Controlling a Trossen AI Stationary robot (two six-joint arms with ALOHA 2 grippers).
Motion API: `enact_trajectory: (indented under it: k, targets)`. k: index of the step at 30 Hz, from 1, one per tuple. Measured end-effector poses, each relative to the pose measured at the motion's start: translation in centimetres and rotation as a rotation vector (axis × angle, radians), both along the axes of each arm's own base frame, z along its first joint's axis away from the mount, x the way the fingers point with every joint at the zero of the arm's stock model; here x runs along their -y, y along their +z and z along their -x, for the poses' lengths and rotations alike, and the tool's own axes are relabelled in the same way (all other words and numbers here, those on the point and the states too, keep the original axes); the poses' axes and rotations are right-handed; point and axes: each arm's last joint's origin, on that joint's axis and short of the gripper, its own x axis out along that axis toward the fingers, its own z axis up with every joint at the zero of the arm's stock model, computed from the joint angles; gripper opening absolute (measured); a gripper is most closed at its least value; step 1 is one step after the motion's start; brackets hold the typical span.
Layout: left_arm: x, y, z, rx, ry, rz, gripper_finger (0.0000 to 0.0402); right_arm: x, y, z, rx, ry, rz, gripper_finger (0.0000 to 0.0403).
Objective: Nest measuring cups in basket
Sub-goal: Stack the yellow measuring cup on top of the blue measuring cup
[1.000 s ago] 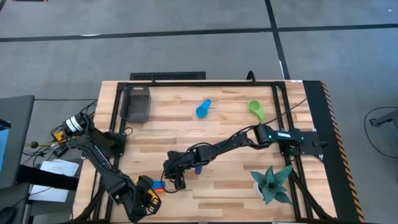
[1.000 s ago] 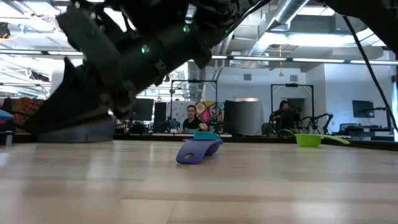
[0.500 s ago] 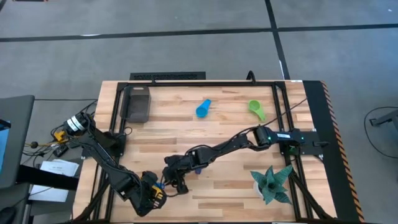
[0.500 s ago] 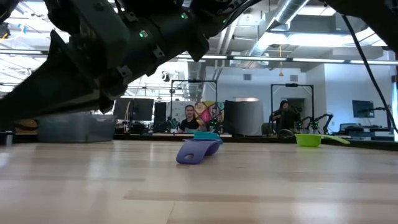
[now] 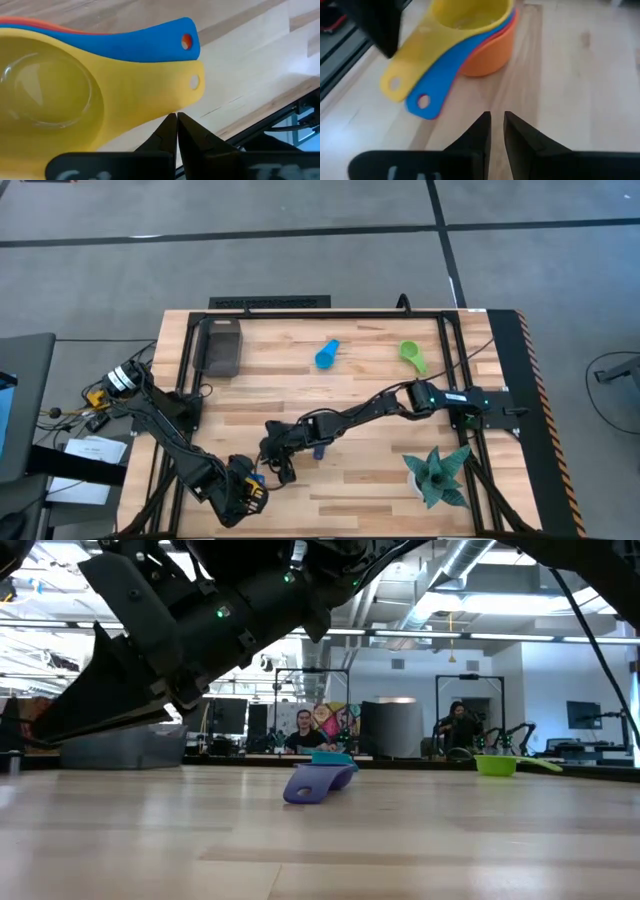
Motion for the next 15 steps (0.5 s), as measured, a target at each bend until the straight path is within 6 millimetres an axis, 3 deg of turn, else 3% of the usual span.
enact_trajectory:
  k: [15]
  targets:
    - [-0.5, -0.1, -0.2, 0.001, 0.036, -0.033, 0.0000, -1.7, 0.3, 0.3, 0.026, 0.119, -0.052, 0.0075]
